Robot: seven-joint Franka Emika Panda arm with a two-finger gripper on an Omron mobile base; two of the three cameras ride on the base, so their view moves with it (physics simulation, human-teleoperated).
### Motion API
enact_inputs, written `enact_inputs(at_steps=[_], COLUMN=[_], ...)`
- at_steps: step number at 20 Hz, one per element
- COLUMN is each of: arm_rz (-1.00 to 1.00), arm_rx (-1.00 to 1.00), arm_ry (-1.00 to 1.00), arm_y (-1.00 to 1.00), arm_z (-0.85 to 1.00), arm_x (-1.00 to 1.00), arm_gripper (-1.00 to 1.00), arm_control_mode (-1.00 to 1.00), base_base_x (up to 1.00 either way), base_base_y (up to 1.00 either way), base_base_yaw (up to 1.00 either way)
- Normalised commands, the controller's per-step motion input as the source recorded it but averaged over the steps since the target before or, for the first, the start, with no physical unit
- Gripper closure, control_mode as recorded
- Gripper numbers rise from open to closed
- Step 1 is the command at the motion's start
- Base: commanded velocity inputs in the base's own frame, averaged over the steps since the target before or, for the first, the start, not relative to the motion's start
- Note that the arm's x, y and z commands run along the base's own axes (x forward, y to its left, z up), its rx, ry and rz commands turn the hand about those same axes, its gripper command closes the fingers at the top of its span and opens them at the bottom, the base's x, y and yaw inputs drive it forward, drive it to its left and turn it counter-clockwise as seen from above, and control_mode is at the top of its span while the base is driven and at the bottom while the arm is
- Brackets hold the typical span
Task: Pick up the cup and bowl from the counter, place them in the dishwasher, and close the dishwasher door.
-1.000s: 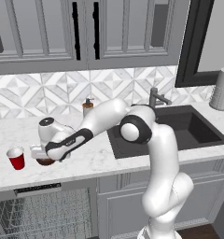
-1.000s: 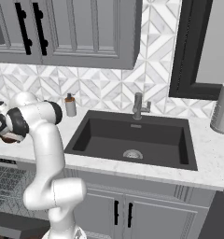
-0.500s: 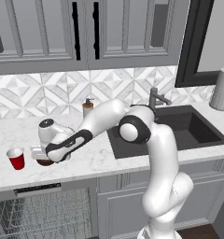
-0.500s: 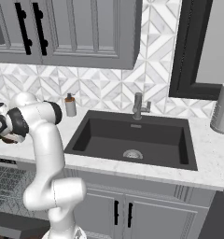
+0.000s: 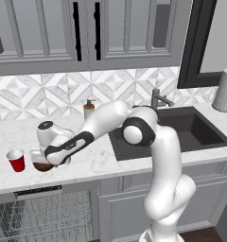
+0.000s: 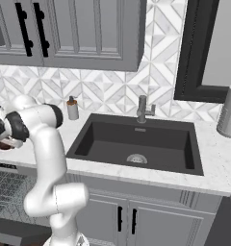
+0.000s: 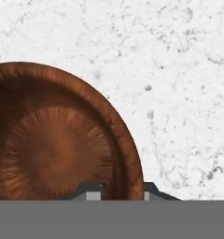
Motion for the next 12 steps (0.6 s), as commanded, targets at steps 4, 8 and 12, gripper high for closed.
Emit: enact_inputs(at_steps=[4,8,12], arm_rz=[-0.01,-0.02,-0.04], arm_rx=[0.0,0.01,0.01], arm_ry=[0.0,-0.01,0.0], arm_y=[0.0,-0.12,-0.21], arm_z=[0.0,0.02,0.0], arm_x=[-1.0,-1.0,-1.0], arm_gripper=[1.0,1.0,1.0], arm_control_mode=[-1.0,-1.0,-1.0], base_base_x=[0.0,0.0,0.0], base_base_y=[0.0,0.0,0.0], base_base_yaw=[0.0,0.0,0.0])
